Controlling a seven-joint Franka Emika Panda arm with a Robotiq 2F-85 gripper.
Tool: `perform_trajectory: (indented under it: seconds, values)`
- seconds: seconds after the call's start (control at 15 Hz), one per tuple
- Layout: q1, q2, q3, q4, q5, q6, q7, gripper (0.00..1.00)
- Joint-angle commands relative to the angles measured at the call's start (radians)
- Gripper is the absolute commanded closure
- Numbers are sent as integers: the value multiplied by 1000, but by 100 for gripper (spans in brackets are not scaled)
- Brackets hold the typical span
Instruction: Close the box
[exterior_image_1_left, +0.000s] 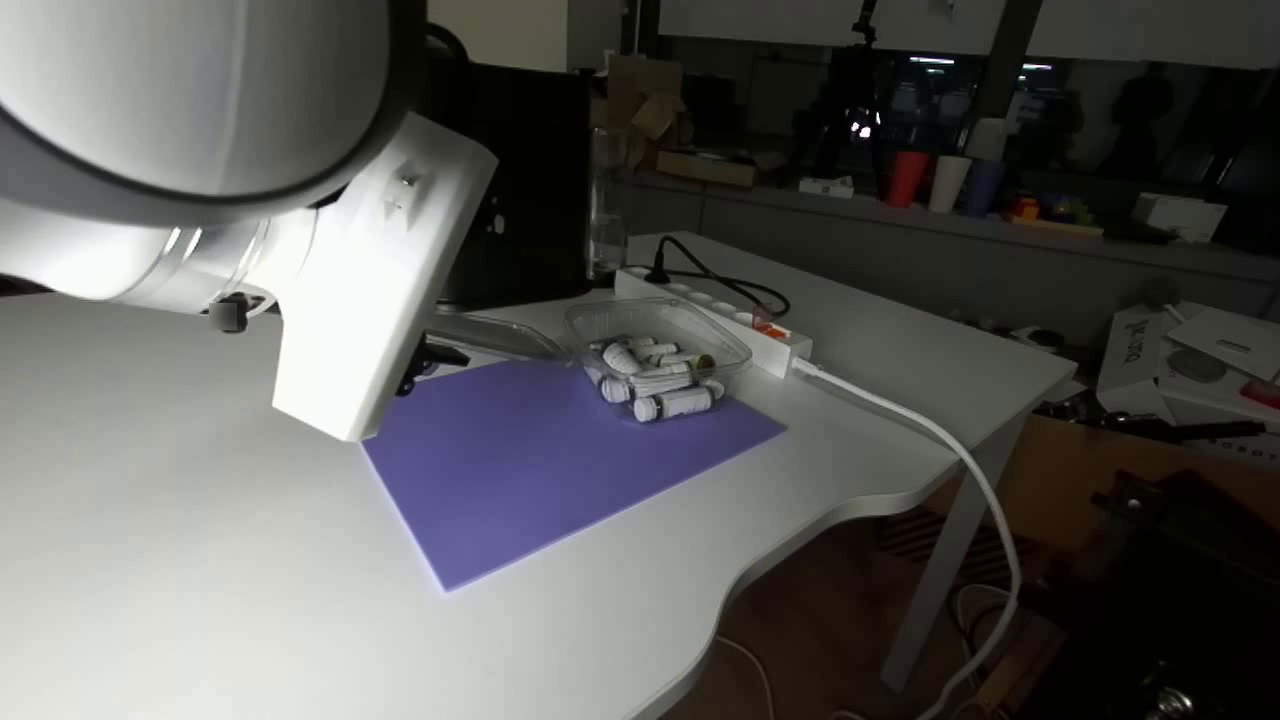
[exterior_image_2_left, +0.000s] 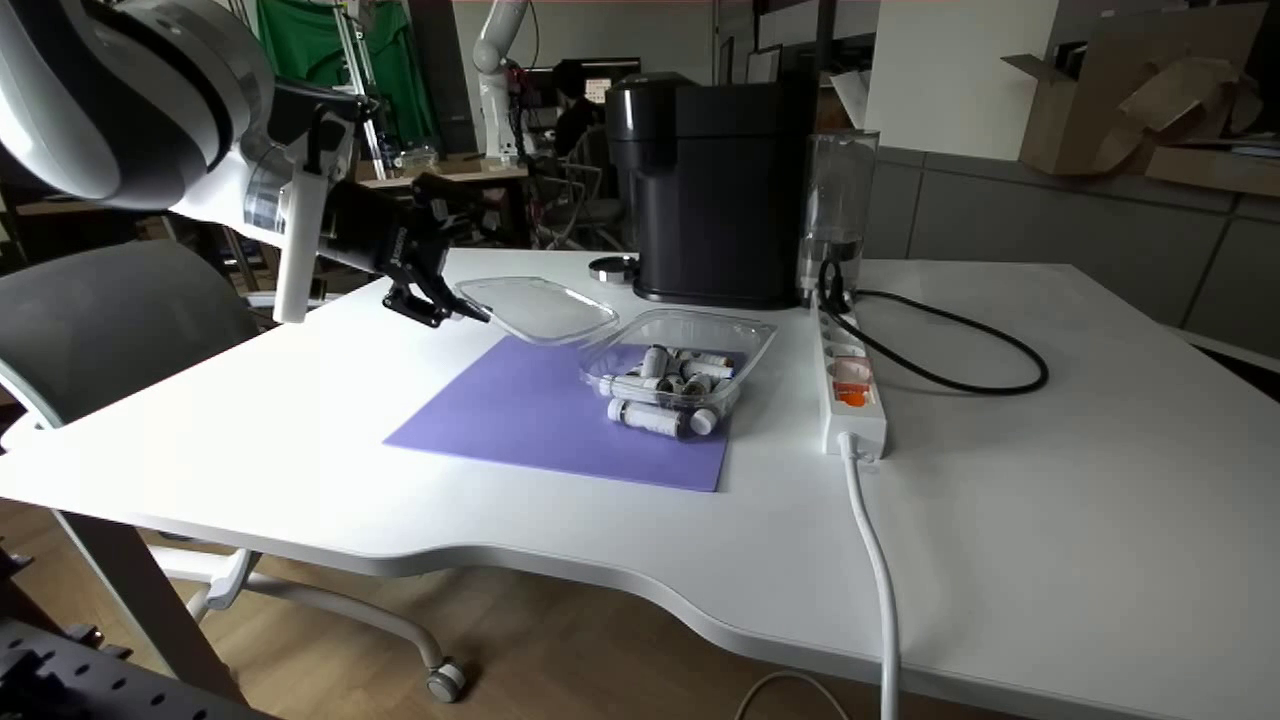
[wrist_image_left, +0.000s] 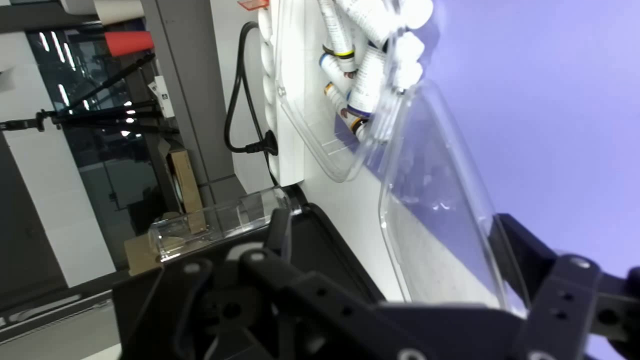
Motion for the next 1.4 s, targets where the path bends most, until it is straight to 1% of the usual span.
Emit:
perform_trajectory:
  seconds: [0.0,0.33,0.53,0.73,0.87,1.0,1.07,1.2,1.33]
  values:
    - [1,-89,-1,-69,13,-43,64,0]
    - [-13,-192,5,-141,80,-93,125,0]
    - [-35,-282,3,-208,162,-62,160,0]
    - [-62,-373,-14,-280,231,-29,193,0]
    - [-91,-436,-37,-332,264,13,212,0]
    - [-122,-486,-71,-372,269,57,217,0]
    - [-141,-499,-91,-382,263,85,193,0]
    - [-175,-503,-127,-387,261,182,102,0]
    - [-192,-468,-148,-364,273,220,0,0]
